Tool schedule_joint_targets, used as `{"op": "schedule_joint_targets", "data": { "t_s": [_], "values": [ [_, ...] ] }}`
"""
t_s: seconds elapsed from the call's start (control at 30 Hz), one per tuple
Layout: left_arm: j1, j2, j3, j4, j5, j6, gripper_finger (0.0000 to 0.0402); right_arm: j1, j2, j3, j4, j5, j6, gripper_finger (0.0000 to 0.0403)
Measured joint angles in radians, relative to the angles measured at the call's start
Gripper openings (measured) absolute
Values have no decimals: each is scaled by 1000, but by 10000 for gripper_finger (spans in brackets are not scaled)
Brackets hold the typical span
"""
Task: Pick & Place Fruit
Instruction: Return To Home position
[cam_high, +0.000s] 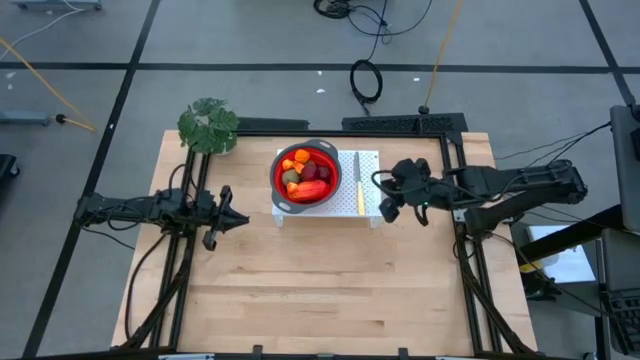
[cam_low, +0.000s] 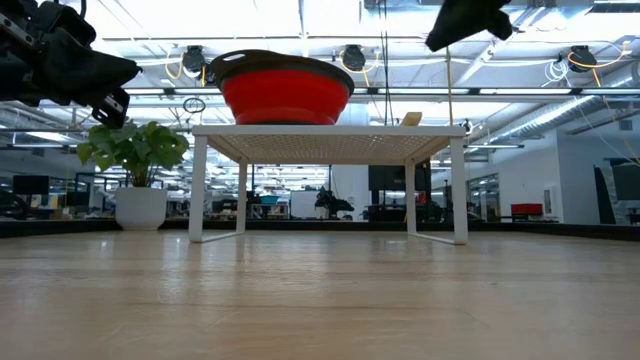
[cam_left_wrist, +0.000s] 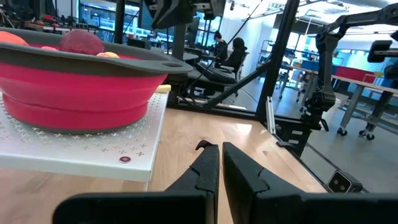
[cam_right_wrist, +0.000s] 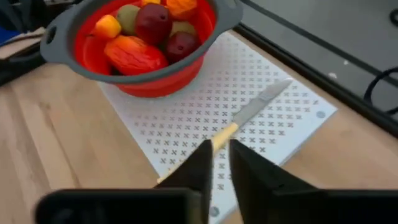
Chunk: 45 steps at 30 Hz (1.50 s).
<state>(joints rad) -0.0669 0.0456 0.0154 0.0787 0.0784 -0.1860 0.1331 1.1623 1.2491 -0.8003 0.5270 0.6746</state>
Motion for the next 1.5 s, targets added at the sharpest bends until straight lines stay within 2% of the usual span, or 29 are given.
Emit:
{"op": "schedule_joint_targets", "data": {
  "t_s": [0.1, 0.17, 0.37, 0.5, 0.67, 0.8, 1.27, 1.5],
  "values": [
    [0, 0, 0, 0, 0, 0, 19, 6, -38, -6, -9, -2, -59, 15],
    [0, 0, 0, 0, 0, 0, 19, 8, -69, -27, 9, -7, -112, 5],
    [0, 0, 0, 0, 0, 0, 19, 6, -210, -181, 189, -139, -239, 5],
    [0, 0, 0, 0, 0, 0, 19, 6, -331, -314, 296, -148, -289, 4],
    [0, 0, 0, 0, 0, -1, 19, 6, -491, -449, 326, -184, -461, 6],
    [0, 0, 0, 0, 0, -1, 19, 6, -599, -535, 326, -253, -601, 6],
    [0, 0, 0, 0, -1, 2, 19, 6, -920, -753, 404, -372, -575, 6],
    [0, 0, 0, 0, -2, 124, 19, 6, -1049, -824, 408, -367, -550, 6]
  ]
}}
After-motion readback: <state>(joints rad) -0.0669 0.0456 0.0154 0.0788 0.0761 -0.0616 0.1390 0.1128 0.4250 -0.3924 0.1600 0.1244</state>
